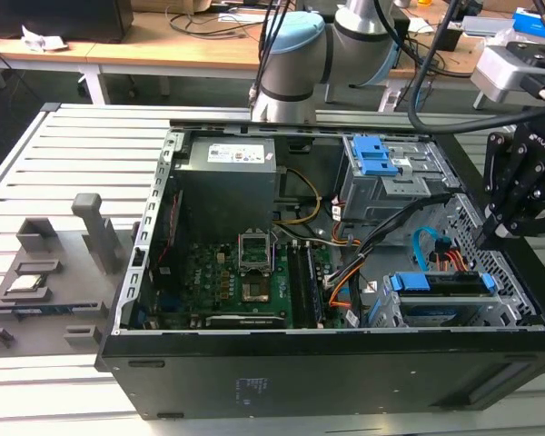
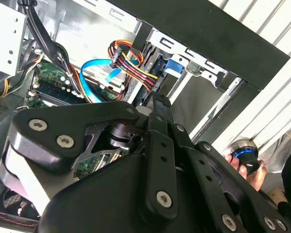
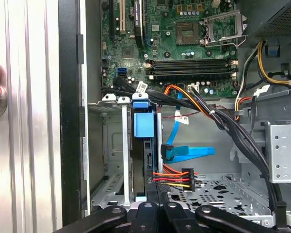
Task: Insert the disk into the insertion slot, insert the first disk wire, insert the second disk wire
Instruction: 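Insert the first disk wire, then insert the second disk wire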
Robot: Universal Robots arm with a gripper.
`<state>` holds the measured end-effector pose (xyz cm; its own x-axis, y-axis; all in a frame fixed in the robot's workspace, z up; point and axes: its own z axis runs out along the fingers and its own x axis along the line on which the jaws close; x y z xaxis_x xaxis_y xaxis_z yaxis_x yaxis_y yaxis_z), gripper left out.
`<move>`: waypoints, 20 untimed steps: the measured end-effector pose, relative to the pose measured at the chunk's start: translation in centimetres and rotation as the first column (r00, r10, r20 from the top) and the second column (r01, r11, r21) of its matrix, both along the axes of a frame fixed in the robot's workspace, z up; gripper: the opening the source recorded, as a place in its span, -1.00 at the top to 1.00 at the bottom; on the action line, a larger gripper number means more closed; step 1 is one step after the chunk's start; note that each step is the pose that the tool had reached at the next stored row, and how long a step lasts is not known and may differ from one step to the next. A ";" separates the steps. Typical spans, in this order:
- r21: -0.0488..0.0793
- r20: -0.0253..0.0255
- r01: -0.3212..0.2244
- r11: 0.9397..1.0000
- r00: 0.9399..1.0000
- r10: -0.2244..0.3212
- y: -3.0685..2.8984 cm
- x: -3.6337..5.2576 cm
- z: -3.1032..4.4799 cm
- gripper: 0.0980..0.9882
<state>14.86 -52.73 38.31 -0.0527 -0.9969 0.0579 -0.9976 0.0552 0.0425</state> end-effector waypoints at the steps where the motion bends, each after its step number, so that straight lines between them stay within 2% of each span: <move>1: 0.000 0.000 0.000 1.000 1.000 0.000 0.00 0.00 0.00 0.98; 10: 0.000 0.000 0.000 1.000 1.000 0.000 0.00 0.00 0.01 0.98; 13: 0.000 0.000 0.000 1.000 1.000 0.000 0.00 0.00 0.02 0.54; 14: 0.000 0.000 0.000 1.000 1.000 0.000 0.02 -0.07 0.05 0.54; 17: 0.000 0.000 0.000 1.000 1.000 0.000 0.70 -0.80 -0.02 0.54; 20: 0.000 0.000 0.000 1.000 1.000 0.000 1.43 -2.00 -0.16 0.54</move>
<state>12.86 -51.30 38.15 -0.0526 -0.9969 0.0578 -0.9976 0.0551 0.0425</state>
